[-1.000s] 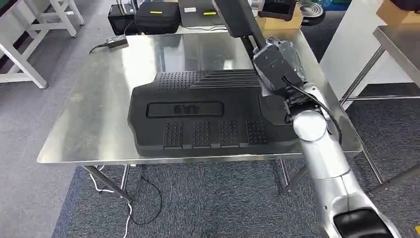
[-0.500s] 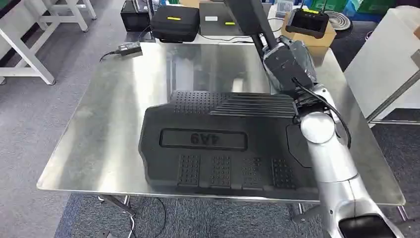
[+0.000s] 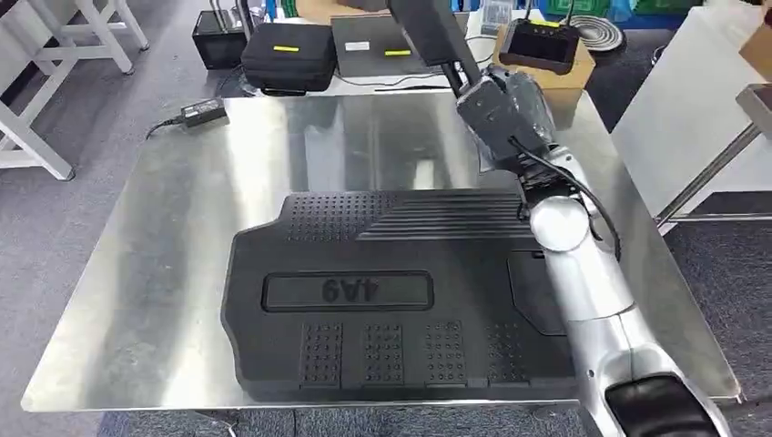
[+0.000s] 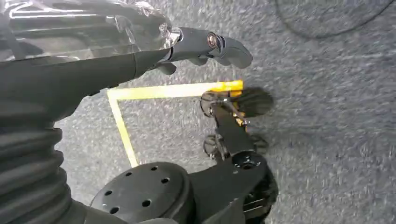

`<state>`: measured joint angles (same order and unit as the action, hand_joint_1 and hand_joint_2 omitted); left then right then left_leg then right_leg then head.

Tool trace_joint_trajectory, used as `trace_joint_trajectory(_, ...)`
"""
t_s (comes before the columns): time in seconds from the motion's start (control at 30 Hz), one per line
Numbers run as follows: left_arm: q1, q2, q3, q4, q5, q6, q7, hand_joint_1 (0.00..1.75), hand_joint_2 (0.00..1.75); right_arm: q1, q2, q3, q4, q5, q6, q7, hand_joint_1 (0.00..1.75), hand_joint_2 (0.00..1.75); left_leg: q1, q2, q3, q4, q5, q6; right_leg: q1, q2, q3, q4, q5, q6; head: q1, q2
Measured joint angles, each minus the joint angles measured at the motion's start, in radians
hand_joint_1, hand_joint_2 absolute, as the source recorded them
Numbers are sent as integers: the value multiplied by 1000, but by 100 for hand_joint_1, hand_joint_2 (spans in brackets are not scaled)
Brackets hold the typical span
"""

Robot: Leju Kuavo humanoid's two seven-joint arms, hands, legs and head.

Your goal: Take the parts from the cabinet and place them on the table.

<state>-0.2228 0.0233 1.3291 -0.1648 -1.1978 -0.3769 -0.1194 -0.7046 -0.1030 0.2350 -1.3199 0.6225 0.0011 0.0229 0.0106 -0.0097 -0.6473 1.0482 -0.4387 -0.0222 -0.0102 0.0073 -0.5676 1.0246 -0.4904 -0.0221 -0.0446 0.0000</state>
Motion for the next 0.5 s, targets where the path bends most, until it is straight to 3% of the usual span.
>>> trace_joint_trajectory(0.03,-2,0,0,0,-1,0,0,0,175,-8,2,1,3,13,0,-2,171,175,-9,2,-4,-27,-24,5,1,2,-8,2,-2,5,-3,0)
trace_joint_trajectory(0.07,-1,1,0,0,-2,-2,1,0,175,-13,6,2,8,34,3,-3,171,175,-10,-1,1,-17,8,15,1,4,-7,5,-10,16,-3,0)
trace_joint_trajectory(0.1,0,1,0,0,-3,-2,2,0,175,-18,9,2,10,45,3,-5,171,175,-3,0,4,-27,7,15,7,4,-7,14,-27,11,-2,0)
trace_joint_trajectory(0.13,-2,1,0,0,-5,-4,2,0,175,-29,11,3,16,61,3,-10,171,175,-5,-1,3,-22,7,11,7,3,-6,12,-18,-16,7,0)
trace_joint_trajectory(0.2,-7,1,0,0,-5,-5,1,0,175,-61,22,8,34,87,2,-17,171,175,-7,-3,2,-22,6,14,4,1,-3,8,-22,-2,16,0)
trace_joint_trajectory(0.5,-21,2,0,0,-1,-8,-1,0,175,-206,79,21,187,168,-77,-63,171,175,-8,-5,2,-21,1,22,4,-2,5,-9,-19,13,44,0)
